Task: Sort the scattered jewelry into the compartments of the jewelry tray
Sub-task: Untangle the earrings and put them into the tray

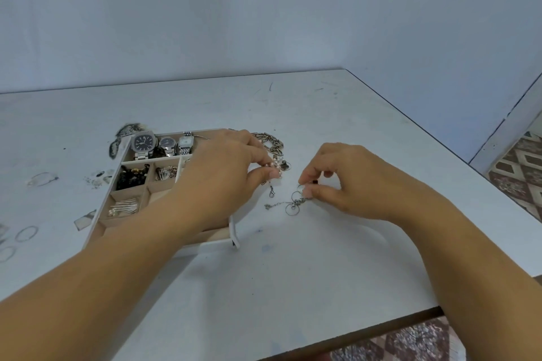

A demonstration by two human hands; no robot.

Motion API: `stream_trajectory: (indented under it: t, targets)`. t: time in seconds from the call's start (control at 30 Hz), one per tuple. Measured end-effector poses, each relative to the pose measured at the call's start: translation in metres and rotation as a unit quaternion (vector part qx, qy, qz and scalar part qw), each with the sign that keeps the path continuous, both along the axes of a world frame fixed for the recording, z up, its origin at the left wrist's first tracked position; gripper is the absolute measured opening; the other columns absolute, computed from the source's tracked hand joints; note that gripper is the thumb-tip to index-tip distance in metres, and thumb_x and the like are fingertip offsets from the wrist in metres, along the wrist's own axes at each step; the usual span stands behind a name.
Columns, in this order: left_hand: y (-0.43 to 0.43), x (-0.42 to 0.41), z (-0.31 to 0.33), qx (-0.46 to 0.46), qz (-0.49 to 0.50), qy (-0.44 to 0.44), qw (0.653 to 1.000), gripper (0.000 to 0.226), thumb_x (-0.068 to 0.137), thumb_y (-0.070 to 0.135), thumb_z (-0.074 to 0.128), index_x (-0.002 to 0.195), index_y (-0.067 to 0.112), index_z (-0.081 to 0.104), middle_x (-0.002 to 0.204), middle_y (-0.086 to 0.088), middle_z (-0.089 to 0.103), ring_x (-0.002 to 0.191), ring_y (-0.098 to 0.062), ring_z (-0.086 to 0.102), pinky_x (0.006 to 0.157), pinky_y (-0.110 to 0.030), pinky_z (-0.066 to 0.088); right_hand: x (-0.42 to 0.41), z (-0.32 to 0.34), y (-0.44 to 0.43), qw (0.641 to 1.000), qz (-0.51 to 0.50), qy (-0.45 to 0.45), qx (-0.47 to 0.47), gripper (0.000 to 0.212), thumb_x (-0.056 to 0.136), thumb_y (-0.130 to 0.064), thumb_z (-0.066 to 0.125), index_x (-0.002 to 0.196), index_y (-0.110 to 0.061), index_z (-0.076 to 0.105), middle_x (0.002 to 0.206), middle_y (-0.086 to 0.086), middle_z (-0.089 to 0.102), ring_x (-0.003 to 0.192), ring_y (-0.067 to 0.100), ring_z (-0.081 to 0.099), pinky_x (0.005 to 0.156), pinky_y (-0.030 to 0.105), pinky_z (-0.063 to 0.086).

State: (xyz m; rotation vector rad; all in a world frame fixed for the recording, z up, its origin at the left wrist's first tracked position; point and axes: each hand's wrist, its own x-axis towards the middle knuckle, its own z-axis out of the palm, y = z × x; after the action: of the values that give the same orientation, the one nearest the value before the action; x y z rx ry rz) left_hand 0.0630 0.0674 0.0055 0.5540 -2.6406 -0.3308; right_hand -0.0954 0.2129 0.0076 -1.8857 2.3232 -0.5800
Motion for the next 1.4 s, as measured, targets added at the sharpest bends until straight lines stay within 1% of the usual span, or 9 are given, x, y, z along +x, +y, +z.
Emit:
stream_trajectory:
  t: [0.17, 0.3, 0.4, 0.63, 0.83, 1.1, 1.17, 1.27, 1.4]
  targets:
    - [-0.004, 0.004, 0.001, 0.013, -0.003, 0.012, 1.0, 0.026, 0.084, 0.048, 0.056, 0.09, 0.029, 0.072, 0.106, 0.014, 0.06, 0.108, -0.015, 0.047, 0.095, -0.04, 0.037, 0.003, -0.005, 0.002, 0.999, 0.003, -0.001, 0.046, 0.015, 0.084, -0.042, 0.063, 0.097, -0.037, 0.068, 0.099, -0.014, 0.053, 0.09, 0.0, 0.046, 0.076, 0.021, 0.04]
    - [-0.007, 0.007, -0.003, 0.034, 0.003, 0.028, 0.999, 0.025, 0.084, 0.047, 0.058, 0.094, 0.028, 0.072, 0.105, 0.015, 0.059, 0.109, -0.011, 0.046, 0.094, -0.031, 0.036, 0.006, -0.01, -0.004, 0.999, 0.007, 0.016, 0.047, 0.014, 0.089, -0.034, 0.057, 0.095, -0.026, 0.067, 0.099, -0.01, 0.054, 0.094, 0.006, 0.046, 0.082, 0.028, 0.043]
    - [-0.01, 0.01, -0.005, 0.046, 0.003, 0.032, 0.998, 0.022, 0.084, 0.046, 0.06, 0.093, 0.029, 0.072, 0.103, 0.016, 0.058, 0.11, -0.01, 0.047, 0.094, -0.031, 0.037, 0.009, -0.013, -0.008, 0.999, 0.001, 0.011, 0.032, 0.011, 0.092, -0.027, 0.051, 0.091, -0.022, 0.06, 0.096, -0.008, 0.052, 0.094, 0.012, 0.048, 0.083, 0.034, 0.045]
    - [-0.014, 0.013, 0.006, 0.062, 0.006, 0.032, 0.998, 0.021, 0.084, 0.046, 0.059, 0.091, 0.031, 0.073, 0.107, 0.017, 0.059, 0.111, -0.01, 0.046, 0.094, -0.03, 0.036, 0.013, 0.008, -0.012, 0.994, -0.029, -0.072, -0.081, 0.008, 0.096, -0.023, 0.047, 0.093, -0.025, 0.054, 0.075, -0.016, 0.055, 0.065, -0.002, 0.05, 0.057, 0.013, 0.039]
    - [-0.015, 0.016, 0.01, 0.061, 0.009, 0.043, 0.997, 0.021, 0.082, 0.047, 0.06, 0.089, 0.032, 0.073, 0.105, 0.018, 0.059, 0.109, -0.01, 0.048, 0.093, -0.031, 0.036, 0.022, 0.02, -0.022, 0.974, -0.016, -0.134, -0.18, 0.011, 0.09, -0.017, 0.059, 0.096, -0.024, 0.065, 0.086, -0.016, 0.063, 0.079, 0.0, 0.057, 0.07, 0.011, 0.045]
    - [-0.017, 0.029, 0.013, 0.08, 0.009, 0.068, 0.994, 0.015, 0.081, 0.044, 0.063, 0.087, 0.034, 0.071, 0.102, 0.015, 0.06, 0.109, -0.011, 0.051, 0.093, -0.031, 0.039, 0.033, 0.019, -0.032, 0.967, -0.012, -0.177, -0.185, 0.014, 0.088, -0.018, 0.063, 0.096, -0.028, 0.069, 0.086, -0.015, 0.067, 0.08, 0.002, 0.061, 0.076, 0.018, 0.05]
    - [-0.019, 0.035, 0.016, 0.077, 0.015, 0.072, 0.994, 0.016, 0.081, 0.045, 0.062, 0.089, 0.034, 0.071, 0.098, 0.016, 0.059, 0.103, -0.01, 0.052, 0.089, -0.032, 0.041, 0.037, 0.021, -0.036, 0.965, -0.011, -0.173, -0.199, 0.013, 0.088, -0.018, 0.063, 0.095, -0.027, 0.069, 0.087, -0.013, 0.068, 0.08, 0.004, 0.061, 0.076, 0.019, 0.05]
    - [-0.023, 0.046, 0.022, 0.07, 0.024, 0.077, 0.994, 0.015, 0.081, 0.045, 0.062, 0.089, 0.037, 0.071, 0.088, 0.018, 0.058, 0.087, -0.002, 0.055, 0.074, -0.023, 0.041, 0.045, 0.026, -0.042, 0.96, -0.003, -0.172, -0.221, 0.012, 0.088, -0.017, 0.063, 0.096, -0.024, 0.069, 0.085, -0.011, 0.068, 0.079, 0.006, 0.062, 0.074, 0.019, 0.051]
    - [-0.028, 0.066, 0.025, 0.06, 0.03, 0.087, 0.994, 0.003, 0.083, 0.04, 0.066, 0.085, 0.04, 0.068, 0.084, 0.016, 0.064, 0.081, 0.002, 0.056, 0.072, -0.021, 0.044, 0.06, 0.034, -0.055, 0.954, 0.029, -0.173, -0.245, 0.011, 0.09, -0.016, 0.061, 0.096, -0.021, 0.068, 0.083, -0.015, 0.066, 0.078, 0.002, 0.061, 0.071, 0.011, 0.048]
